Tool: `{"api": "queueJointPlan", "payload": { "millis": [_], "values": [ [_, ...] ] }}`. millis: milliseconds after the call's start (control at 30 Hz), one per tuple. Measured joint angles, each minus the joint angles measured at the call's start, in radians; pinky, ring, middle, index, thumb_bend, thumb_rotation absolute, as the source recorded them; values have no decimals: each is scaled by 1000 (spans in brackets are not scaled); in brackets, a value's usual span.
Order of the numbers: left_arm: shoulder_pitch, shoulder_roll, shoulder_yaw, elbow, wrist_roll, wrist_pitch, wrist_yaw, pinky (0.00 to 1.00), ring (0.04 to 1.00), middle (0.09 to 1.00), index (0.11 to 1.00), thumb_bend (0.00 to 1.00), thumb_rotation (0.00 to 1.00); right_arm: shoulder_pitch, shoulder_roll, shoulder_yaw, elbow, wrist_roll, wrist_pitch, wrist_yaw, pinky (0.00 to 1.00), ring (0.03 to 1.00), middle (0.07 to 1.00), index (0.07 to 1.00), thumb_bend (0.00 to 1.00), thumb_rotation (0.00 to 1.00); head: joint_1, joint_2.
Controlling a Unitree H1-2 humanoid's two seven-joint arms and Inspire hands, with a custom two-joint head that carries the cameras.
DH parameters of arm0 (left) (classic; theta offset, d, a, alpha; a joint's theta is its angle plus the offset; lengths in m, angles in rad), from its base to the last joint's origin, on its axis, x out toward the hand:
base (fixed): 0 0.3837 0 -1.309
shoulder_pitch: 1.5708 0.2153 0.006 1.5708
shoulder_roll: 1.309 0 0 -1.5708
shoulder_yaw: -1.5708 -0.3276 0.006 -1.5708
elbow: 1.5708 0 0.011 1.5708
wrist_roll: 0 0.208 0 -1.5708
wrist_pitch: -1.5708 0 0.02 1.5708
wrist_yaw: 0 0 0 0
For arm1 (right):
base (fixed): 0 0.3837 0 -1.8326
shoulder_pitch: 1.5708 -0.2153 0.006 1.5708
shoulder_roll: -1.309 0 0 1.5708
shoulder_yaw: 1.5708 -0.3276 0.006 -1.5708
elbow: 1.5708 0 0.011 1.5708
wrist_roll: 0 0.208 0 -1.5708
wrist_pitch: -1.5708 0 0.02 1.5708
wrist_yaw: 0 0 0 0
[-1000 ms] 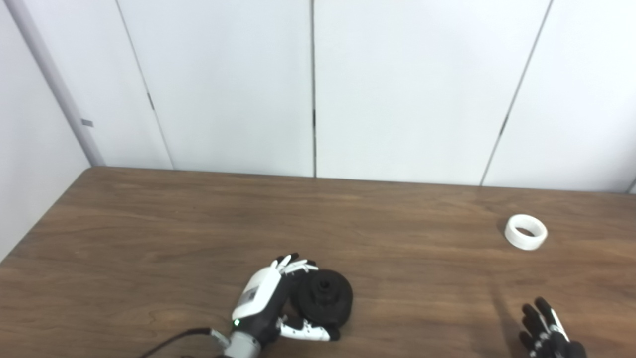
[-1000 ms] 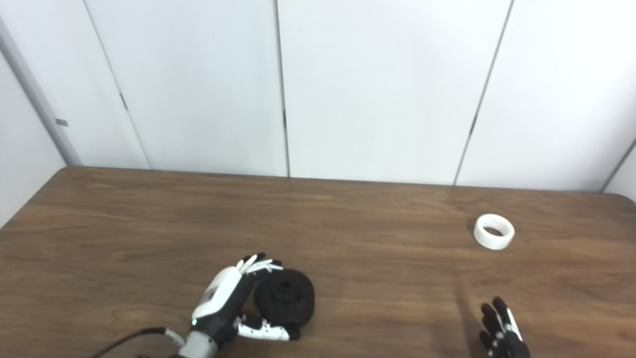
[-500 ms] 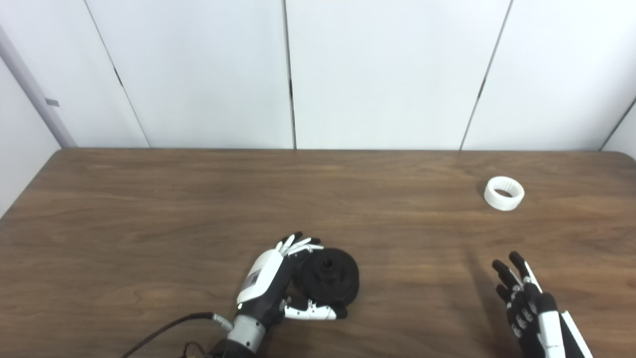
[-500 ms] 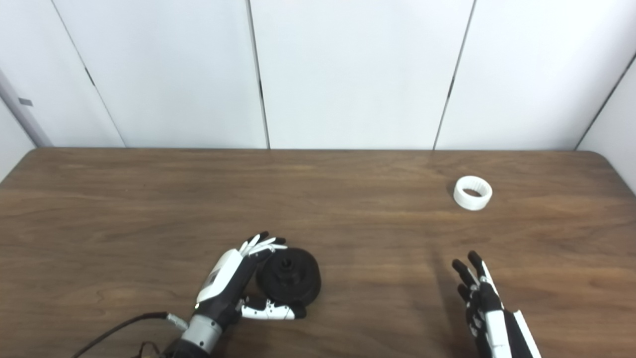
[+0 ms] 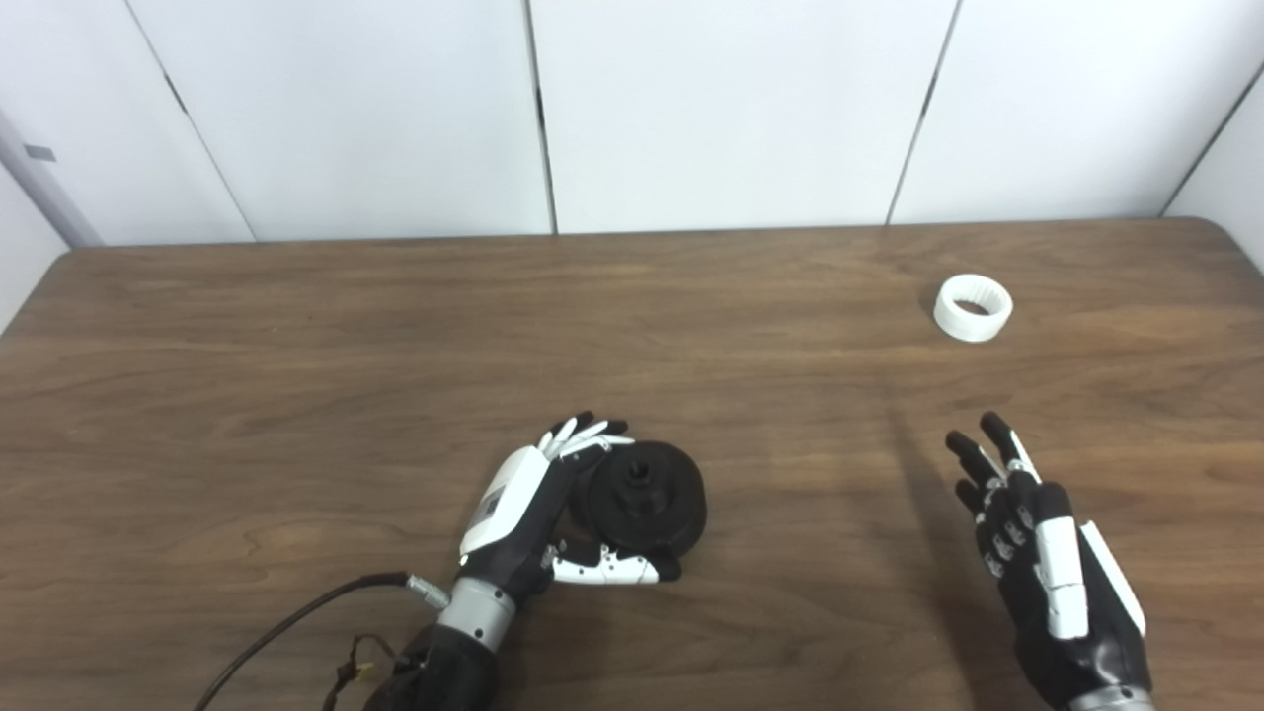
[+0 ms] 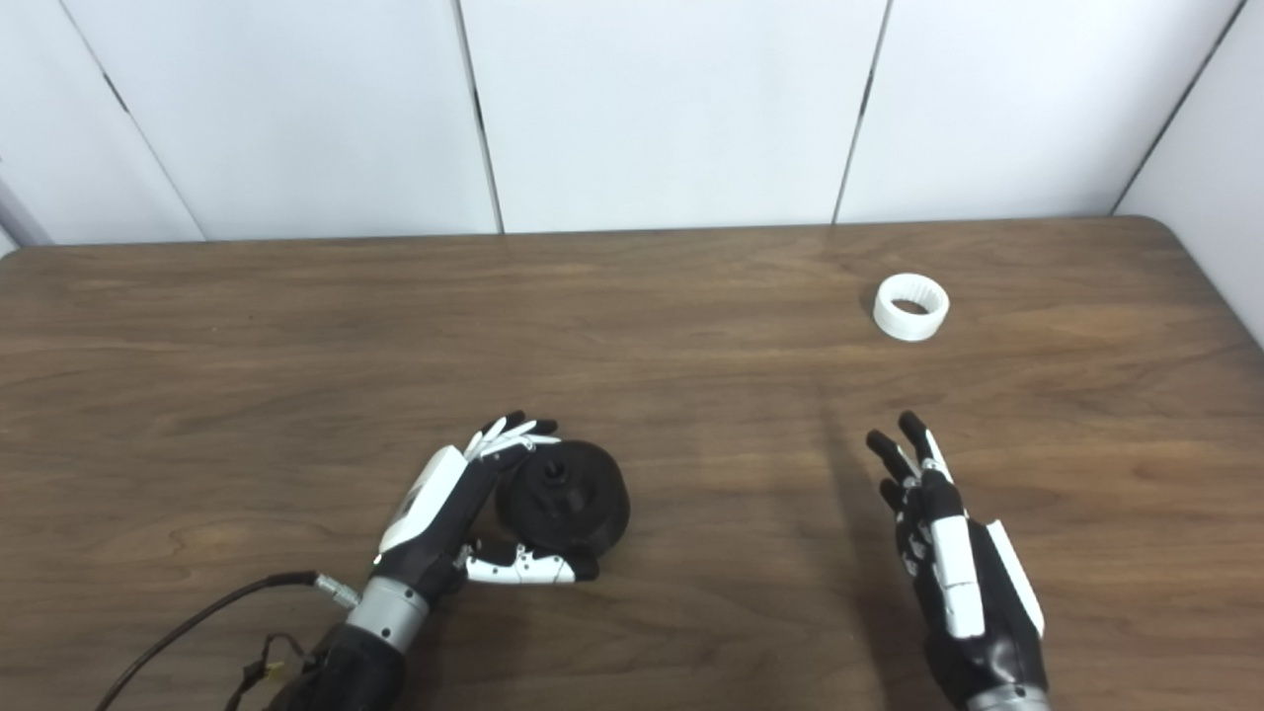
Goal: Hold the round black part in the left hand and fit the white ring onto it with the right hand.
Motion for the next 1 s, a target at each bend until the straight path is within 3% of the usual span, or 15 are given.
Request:
{"api": "queueJointPlan", "payload": {
  "millis": [700,1000],
  "values": [
    [0,4,-46,52,168,-28,52,1000,984,861,481,525,60,-4,-1,3,-23,9,31,-12,1000,1000,926,984,684,1000,3,23],
    [-1,2,-49,51,181,-18,51,1000,989,870,482,525,59,-4,0,3,-28,22,33,-16,1000,1000,927,988,690,1000,-6,31]
  ]
}}
